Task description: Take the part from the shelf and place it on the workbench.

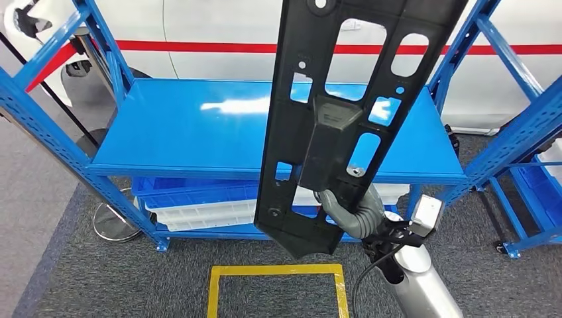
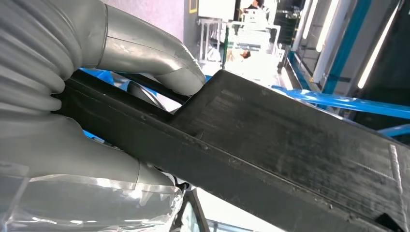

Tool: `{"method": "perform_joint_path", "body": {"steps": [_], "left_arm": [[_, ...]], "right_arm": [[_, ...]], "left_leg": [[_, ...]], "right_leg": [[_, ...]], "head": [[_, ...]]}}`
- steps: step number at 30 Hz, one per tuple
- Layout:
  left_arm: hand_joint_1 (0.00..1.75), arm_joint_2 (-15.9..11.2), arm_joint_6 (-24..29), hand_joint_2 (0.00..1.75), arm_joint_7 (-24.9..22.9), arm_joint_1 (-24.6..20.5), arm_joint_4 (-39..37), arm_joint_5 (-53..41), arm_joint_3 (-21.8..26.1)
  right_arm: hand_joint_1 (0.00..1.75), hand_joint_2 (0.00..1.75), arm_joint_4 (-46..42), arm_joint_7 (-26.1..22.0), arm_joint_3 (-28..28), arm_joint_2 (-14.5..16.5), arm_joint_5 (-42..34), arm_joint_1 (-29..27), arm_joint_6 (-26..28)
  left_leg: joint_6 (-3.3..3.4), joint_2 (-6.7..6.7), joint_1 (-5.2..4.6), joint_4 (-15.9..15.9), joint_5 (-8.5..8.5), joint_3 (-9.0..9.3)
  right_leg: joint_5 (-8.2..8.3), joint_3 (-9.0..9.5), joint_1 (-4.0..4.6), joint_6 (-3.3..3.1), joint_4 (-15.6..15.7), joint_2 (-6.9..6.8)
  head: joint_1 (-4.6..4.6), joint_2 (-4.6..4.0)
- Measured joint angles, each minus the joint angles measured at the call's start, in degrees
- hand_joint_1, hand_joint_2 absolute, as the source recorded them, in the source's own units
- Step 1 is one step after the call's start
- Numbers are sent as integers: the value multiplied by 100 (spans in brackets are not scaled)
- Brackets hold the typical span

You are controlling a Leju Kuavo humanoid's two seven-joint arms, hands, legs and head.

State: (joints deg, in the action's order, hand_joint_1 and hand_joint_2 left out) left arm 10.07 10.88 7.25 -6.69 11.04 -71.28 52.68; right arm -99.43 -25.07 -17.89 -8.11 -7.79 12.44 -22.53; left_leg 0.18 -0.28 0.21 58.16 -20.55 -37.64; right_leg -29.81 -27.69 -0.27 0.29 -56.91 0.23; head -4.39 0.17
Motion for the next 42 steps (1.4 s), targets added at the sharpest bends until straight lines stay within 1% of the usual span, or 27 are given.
{"method": "perform_joint_path", "body": {"steps": [2,5,6,7,8,9,10,12,14,16,17,20,21,22,24,25,27,29,31,32,33,35,36,37,39,40,42], "left_arm": [[0,-5,10,175,-34,14,0,-31,1],[0,-16,17,175,-79,15,0,-77,1],[0,-18,18,175,-86,12,0,-91,1],[0,-21,18,175,-93,12,0,-104,-1],[0,-25,18,175,-101,13,0,-117,-2],[0,-28,18,175,-110,17,0,-127,-3],[0,-33,19,175,-120,22,0,-133,-4],[0,-50,19,175,-133,23,0,-149,-7],[0,-63,19,175,-145,16,0,-168,-9],[0,-64,18,175,-170,24,0,-179,-11],[0,-67,18,175,-187,29,0,-183,-11],[0,-72,22,175,-217,38,0,-197,-17],[0,-72,23,175,-220,40,0,-205,-21],[0,-72,24,175,-224,41,0,-214,-25],[0,-71,24,175,-229,38,0,-232,-35],[0,-70,24,175,-230,32,0,-236,-41],[0,-69,24,175,-233,20,0,-241,-50],[0,-70,23,175,-238,15,0,-246,-52],[0,-72,21,175,-243,24,0,-250,-52],[0,-72,20,175,-243,25,0,-251,-53],[0,-72,17,175,-243,23,0,-254,-53],[0,-72,13,175,-242,4,0,-265,-54],[0,-72,10,175,-242,-5,0,-273,-55],[0,-72,9,175,-243,-12,0,-281,-55],[0,-73,9,175,-246,-17,0,-291,-56],[0,-74,8,175,-248,-12,0,-293,-56],[0,-75,4,175,-254,-3,0,-296,-57]], "right_arm": [[175,175,-7,2,0,9,1,2,-10],[175,175,-10,24,0,44,12,-6,-19],[175,175,-10,33,-1,55,21,-12,-16],[175,175,-10,42,-1,62,30,-19,-14],[175,175,-11,45,-1,67,37,-28,-10],[175,175,-12,46,-1,69,40,-36,-5],[175,175,-16,46,-1,72,42,-42,-1],[175,175,-36,46,2,78,43,-48,7],[175,175,-58,44,6,86,43,-46,7],[175,175,-67,42,9,92,43,-50,5],[175,175,-68,40,11,96,43,-52,2],[175,175,-64,33,18,118,43,-42,-20],[175,175,-61,33,19,132,43,-38,-25],[175,175,-59,33,19,147,44,-37,-28],[175,175,-57,35,19,177,52,-36,-28],[175,175,-58,36,19,192,59,-33,-28],[175,175,-66,39,19,218,76,-14,-28],[175,175,-77,39,20,240,85,6,-28],[175,175,-83,43,21,257,97,13,-34],[175,175,-85,48,21,270,108,15,-42],[175,175,-86,53,21,283,120,16,-50],[175,175,-90,62,21,318,139,18,-59],[175,175,-91,67,21,329,143,17,-59],[175,175,-91,71,21,338,146,16,-59],[175,175,-91,77,21,344,148,13,-59],[175,175,-95,78,21,347,149,12,-59],[175,175,-113,79,22,352,149,11,-59]], "left_leg": [[-58,-4,4,112,-205,-93],[-112,-1,13,1048,-1078,-335],[-125,0,15,1407,-1225,-370],[-132,1,15,1643,-1220,-343],[-130,1,15,1680,-1082,-223],[-118,1,15,1512,-902,-11],[-95,0,13,1171,-785,283],[-42,-4,-7,318,-855,896],[1,-10,-34,-114,-993,1136],[67,2,-23,-154,-908,1057],[114,15,-12,-160,-848,1004],[202,51,-1,-151,-640,760],[204,57,-4,-137,-571,659],[198,61,-6,-120,-506,555],[178,64,-5,-68,-391,354],[162,61,-4,-35,-346,272],[114,52,-19,18,-267,163],[48,49,-28,17,-172,120],[-22,46,-21,2,-120,78],[-50,43,-14,68,-225,27],[-71,39,-9,218,-425,-39],[-102,38,5,850,-1016,-201],[-116,38,7,1230,-1212,-259],[-128,39,8,1536,-1283,-276],[-132,39,9,1592,-1039,-69],[-122,38,11,1303,-860,173],[-86,32,2,441,-776,746]], "right_leg": [[135,-114,-27,-97,32,-26],[348,-371,-32,-172,38,-46],[413,-462,-26,-171,29,-49],[473,-555,-20,-168,13,-52],[531,-650,-15,-159,-10,-54],[582,-740,-11,-148,-37,-54],[627,-817,-7,-135,-68,-53],[703,-919,8,-90,-122,-52],[793,-951,6,-30,-132,-60],[838,-991,0,39,-137,-56],[723,-1044,-4,68,-215,-48],[-121,-1307,-38,145,-1068,-33],[-301,-1374,-48,166,-1447,-33],[-314,-1382,-56,184,-1718,-33],[-4,-1139,-68,195,-1716,-33],[145,-872,-73,187,-1423,-33],[96,-253,-57,138,-570,-28],[-57,43,-22,73,-63,-22],[24,-13,-26,-12,3,-35],[88,-72,-35,-68,14,-48],[156,-138,-47,-119,24,-63],[279,-294,-42,-178,14,-80],[342,-382,-35,-181,2,-84],[406,-475,-29,-177,-11,-87],[524,-655,-24,-159,-42,-88],[572,-727,-24,-143,-58,-85],[660,-841,-15,-93,-87,-81]], "head": [[-1,0],[-3,0],[-3,0],[-3,0],[-3,0],[-3,0],[-3,0],[-3,0],[-2,0],[-1,0],[0,0],[4,0],[4,0],[4,0],[4,0],[3,0],[3,0],[1,0],[0,0],[0,0],[0,0],[-1,0],[-1,0],[-1,0],[-1,0],[-1,0],[0,0]]}}
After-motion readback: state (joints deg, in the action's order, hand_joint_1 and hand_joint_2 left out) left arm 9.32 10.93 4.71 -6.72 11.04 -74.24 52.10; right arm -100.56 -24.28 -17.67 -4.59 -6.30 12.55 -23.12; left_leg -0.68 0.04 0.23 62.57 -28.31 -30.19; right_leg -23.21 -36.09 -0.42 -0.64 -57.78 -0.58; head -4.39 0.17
